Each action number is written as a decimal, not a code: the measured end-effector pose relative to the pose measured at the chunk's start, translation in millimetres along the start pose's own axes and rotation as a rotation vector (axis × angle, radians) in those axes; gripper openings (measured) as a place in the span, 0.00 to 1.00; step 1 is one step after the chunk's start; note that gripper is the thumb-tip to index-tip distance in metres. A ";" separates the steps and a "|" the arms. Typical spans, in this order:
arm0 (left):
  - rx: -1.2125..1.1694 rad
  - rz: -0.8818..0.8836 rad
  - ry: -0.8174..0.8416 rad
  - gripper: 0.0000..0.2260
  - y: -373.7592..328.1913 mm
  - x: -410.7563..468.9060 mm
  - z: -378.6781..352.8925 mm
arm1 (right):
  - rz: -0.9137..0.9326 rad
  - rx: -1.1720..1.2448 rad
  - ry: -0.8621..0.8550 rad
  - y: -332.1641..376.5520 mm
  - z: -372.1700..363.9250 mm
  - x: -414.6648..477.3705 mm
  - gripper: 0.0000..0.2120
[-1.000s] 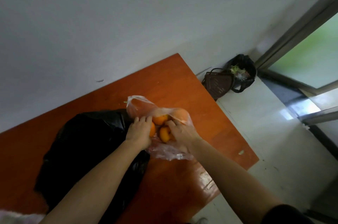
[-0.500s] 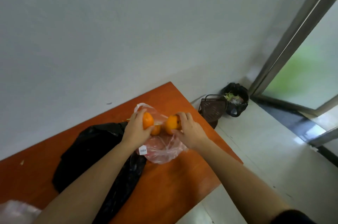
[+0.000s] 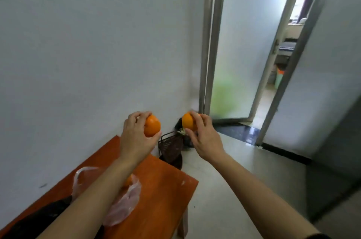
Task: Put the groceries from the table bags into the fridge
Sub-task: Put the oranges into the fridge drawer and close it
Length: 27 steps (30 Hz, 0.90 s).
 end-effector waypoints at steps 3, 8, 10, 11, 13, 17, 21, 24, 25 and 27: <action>-0.088 -0.174 -0.019 0.32 -59.4 45.3 -16.6 | -0.105 -0.006 -0.163 -31.0 72.9 0.5 0.28; -0.436 -0.367 -0.009 0.37 -168.6 82.8 -48.2 | -0.283 -0.025 -0.491 -88.1 189.9 -31.8 0.29; -0.572 -0.429 0.020 0.37 -217.5 84.8 -61.2 | -0.331 -0.053 -0.609 -109.4 235.1 -60.4 0.30; -0.621 -0.481 0.024 0.37 -243.1 83.3 -66.2 | -0.348 -0.064 -0.657 -117.5 257.0 -76.8 0.30; -0.686 -0.601 0.008 0.36 -293.4 77.8 -76.3 | -0.374 -0.097 -0.749 -134.2 299.3 -110.2 0.31; -0.784 -0.757 -0.003 0.34 -394.0 53.1 -98.2 | -0.434 -0.139 -0.891 -176.0 374.8 -171.3 0.30; -0.827 -0.867 0.045 0.35 -496.4 22.2 -129.8 | -0.488 -0.197 -1.008 -227.5 444.0 -223.1 0.28; -0.874 -0.916 0.104 0.34 -573.4 3.9 -153.7 | -0.500 -0.218 -1.042 -267.8 496.1 -255.3 0.28; -0.886 -0.926 0.123 0.33 -598.5 -1.2 -162.0 | -0.510 -0.225 -1.047 -281.6 512.4 -265.7 0.28; -0.906 -0.954 0.150 0.32 -647.1 -11.3 -176.9 | -0.529 -0.245 -1.053 -308.9 544.8 -284.7 0.28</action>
Point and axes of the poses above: each hand's wrist, its own x-axis towards the middle knuckle, its own z-axis out of the back of the hand, y = z × x, the point moved 7 cm from there along x, towards the middle knuckle, and after that the axes turned 14 degrees about -z, right-handed, at the moved point
